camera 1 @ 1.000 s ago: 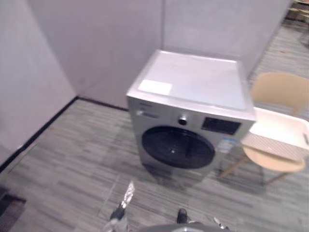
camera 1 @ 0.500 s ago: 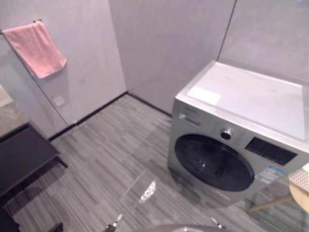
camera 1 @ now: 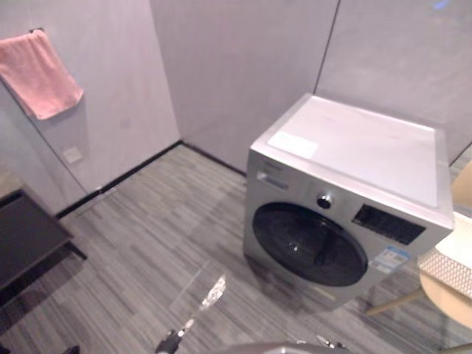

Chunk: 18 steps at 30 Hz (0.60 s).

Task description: Pick up the laundry basket with both hands and put the clothes into the washing machine.

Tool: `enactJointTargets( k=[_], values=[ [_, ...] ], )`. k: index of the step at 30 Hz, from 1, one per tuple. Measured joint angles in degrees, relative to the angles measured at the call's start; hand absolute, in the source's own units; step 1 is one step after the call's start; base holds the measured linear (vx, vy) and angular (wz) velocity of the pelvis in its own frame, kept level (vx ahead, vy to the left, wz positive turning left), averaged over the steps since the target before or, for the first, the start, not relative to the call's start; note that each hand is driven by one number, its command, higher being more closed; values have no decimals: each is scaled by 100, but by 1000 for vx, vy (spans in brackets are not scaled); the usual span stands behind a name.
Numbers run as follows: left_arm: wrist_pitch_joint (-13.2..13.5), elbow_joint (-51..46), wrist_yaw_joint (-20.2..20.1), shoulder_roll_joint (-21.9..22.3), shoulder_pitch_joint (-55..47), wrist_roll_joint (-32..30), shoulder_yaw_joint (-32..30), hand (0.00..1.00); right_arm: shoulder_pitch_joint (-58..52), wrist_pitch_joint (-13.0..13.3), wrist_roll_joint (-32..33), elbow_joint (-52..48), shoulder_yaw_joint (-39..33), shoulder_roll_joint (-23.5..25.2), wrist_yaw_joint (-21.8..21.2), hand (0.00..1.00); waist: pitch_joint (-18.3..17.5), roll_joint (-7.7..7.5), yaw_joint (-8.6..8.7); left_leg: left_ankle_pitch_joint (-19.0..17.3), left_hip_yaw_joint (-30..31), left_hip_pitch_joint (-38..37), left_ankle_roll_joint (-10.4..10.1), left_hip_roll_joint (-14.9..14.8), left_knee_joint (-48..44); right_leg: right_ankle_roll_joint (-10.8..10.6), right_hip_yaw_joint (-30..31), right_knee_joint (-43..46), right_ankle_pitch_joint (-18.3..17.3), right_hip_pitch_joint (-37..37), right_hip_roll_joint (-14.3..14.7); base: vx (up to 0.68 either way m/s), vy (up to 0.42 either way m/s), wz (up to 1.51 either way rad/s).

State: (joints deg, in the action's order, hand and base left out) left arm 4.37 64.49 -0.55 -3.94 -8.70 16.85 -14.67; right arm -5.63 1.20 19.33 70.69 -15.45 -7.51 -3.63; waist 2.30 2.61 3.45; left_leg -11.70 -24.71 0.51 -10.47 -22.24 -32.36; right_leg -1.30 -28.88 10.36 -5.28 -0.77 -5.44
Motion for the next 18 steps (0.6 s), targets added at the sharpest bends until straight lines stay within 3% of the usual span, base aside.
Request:
enactJointTargets(
  k=[1, 2, 4, 6, 7, 8, 9, 11, 14, 15, 16, 18],
  values=[
    [3, -32, 2, 32, -8, 58, -91, 0, 13, 0, -35, 33, -18, -31, 4, 0, 20, -10, -46, 261, 176, 230, 29, -69, -424, 15, 45, -62, 0, 50, 24, 137, -278, -22],
    [62, -76, 33, 24, -13, 64, -221, 0, 8, 1, -134, 46, -71, -67, 6, 0, 135, -118, -129, 842, 614, 667, 14, -52, -1122, 20, 82, -340, 38, 298, 1, 137, -208, -12],
    [47, -58, 57, 131, 8, 99, -504, 0, 53, 0, -200, 45, -358, -135, 9, 0, 242, -61, -114, 719, 867, 977, -57, 177, -1395, 48, 71, -530, 92, 492, -103, 118, -115, -6],
    [41, 89, 65, 232, -50, 109, -713, 0, 132, -3, -204, 51, -649, -190, 7, 0, 309, 53, -121, 665, 676, 1144, 35, 468, -434, -31, 88, -804, 137, 666, -162, 132, -26, -9],
    [5, 125, 67, 245, -53, 108, -801, 0, 145, -4, -202, 50, -692, -160, 9, 0, 309, 48, -119, 668, 578, 1145, 38, 479, -20, -73, 76, -860, 159, 685, -170, 209, -7, 3],
    [-34, 154, 76, 309, -101, 104, -1045, 0, 161, -5, -197, 46, -780, -102, 9, 0, 313, 44, -112, 714, 285, 1106, 68, 438, 952, -126, -14, -921, 169, 734, -186, 233, 31, 26],
    [-46, 142, 85, 385, -101, 103, -1320, 0, 138, 0, -180, 30, -821, -25, 27, 0, 309, 36, -102, 815, -301, 1022, 203, 380, 1815, -176, -169, -963, 155, 782, -237, 221, 61, 38],
    [-43, 134, 129, 484, -113, 97, -1517, 0, 164, 3, -141, -30, -836, -35, 103, 0, 318, 49, -112, 909, -944, 984, 327, 306, 2401, -355, -292, -941, 64, 909, -323, 268, 181, 39],
    [-53, 190, 220, 502, -155, 102, -1451, 0, 277, 60, -76, -134, -753, -50, 114, 0, 308, 44, -124, 1009, -981, 871, 458, 402, 2480, -758, -280, -819, -138, 1090, -536, 378, 335, 7],
    [-52, 207, 223, 409, -139, 103, -1282, 0, 306, 90, -75, -197, -587, -11, 114, 0, 284, -86, -134, 1293, -953, 920, 712, 565, 2298, -1009, -282, -775, -208, 1149, -783, 391, 369, -4],
    [-43, 216, 220, 246, -132, 103, -926, 0, 319, 99, -74, -198, -448, 23, 116, 0, 213, -223, -144, 1241, -969, 996, 828, 704, 1870, -1176, -281, -735, -192, 1194, -1077, 410, 361, -4],
    [-21, 227, 231, -26, -95, 106, -447, 0, 346, 96, -44, -184, -316, 144, 110, 0, 89, -396, -129, 746, -1055, 1170, 959, 889, 1284, -1212, -244, -618, -3, 1218, -1443, 500, 353, 6]
  ],
)
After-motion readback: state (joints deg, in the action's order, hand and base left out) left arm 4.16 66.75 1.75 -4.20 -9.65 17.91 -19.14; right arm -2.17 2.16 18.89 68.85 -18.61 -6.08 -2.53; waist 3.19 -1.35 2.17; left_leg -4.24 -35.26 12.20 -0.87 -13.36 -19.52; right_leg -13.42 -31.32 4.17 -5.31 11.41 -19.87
